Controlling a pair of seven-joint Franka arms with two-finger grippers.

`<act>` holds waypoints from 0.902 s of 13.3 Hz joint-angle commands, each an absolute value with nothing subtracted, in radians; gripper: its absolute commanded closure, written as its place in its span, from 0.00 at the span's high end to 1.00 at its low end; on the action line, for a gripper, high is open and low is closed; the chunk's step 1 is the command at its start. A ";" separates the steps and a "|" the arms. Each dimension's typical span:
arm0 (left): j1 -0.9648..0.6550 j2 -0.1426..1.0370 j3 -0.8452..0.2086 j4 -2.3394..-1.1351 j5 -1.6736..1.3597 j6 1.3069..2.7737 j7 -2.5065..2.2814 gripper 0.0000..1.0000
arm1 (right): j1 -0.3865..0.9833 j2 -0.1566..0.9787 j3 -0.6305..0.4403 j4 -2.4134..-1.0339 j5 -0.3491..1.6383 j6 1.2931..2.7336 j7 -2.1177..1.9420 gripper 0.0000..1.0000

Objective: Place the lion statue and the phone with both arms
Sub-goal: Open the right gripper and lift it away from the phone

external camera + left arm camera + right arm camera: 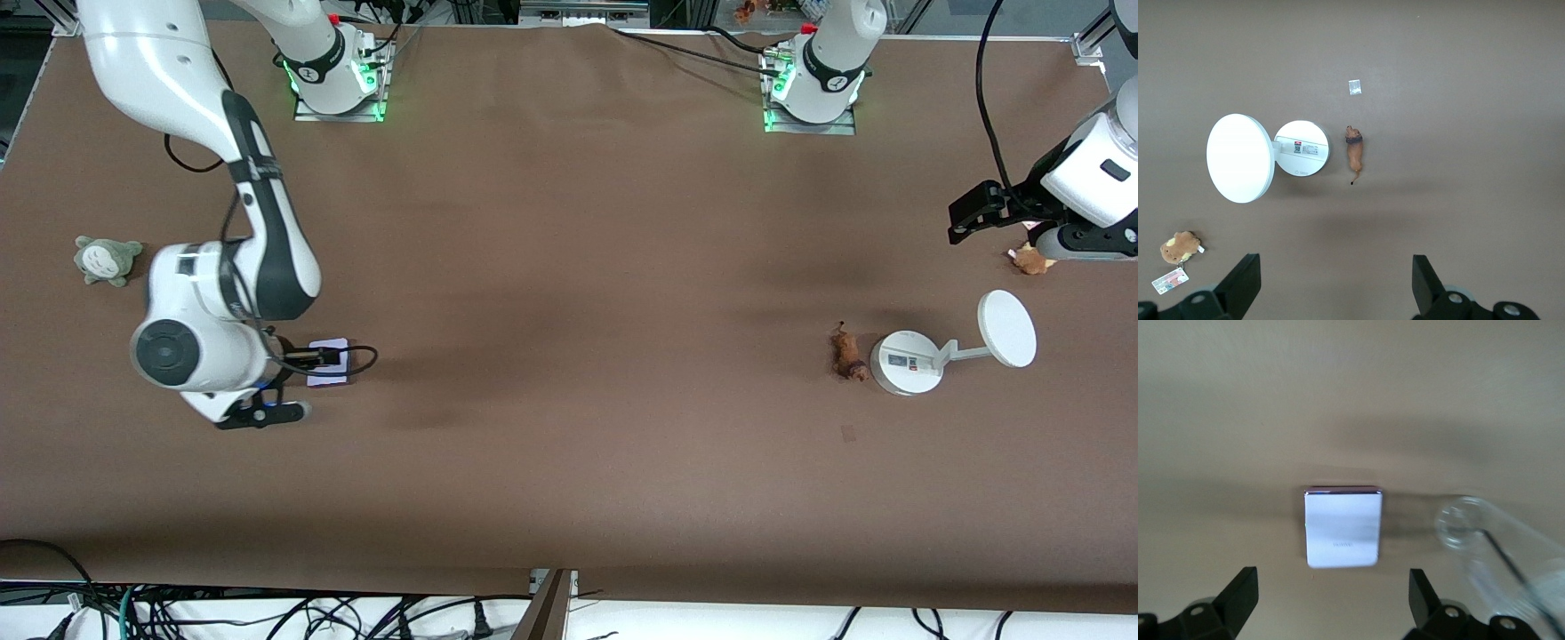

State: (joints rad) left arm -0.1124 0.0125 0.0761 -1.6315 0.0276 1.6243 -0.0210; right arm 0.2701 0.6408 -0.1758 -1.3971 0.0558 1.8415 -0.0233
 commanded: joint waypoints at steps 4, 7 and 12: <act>-0.115 0.017 0.084 -1.620 0.000 1.626 -0.003 1.00 | 0.256 0.490 -0.274 -1.282 0.054 1.683 -0.149 1.00; -0.115 0.017 0.084 -1.620 0.000 1.626 -0.003 1.00 | 0.255 0.405 -0.296 -1.281 0.055 1.577 -0.138 1.00; -0.115 0.017 0.084 -1.620 0.000 1.626 -0.003 1.00 | 0.151 0.200 -0.116 -1.446 0.008 1.585 -0.130 1.00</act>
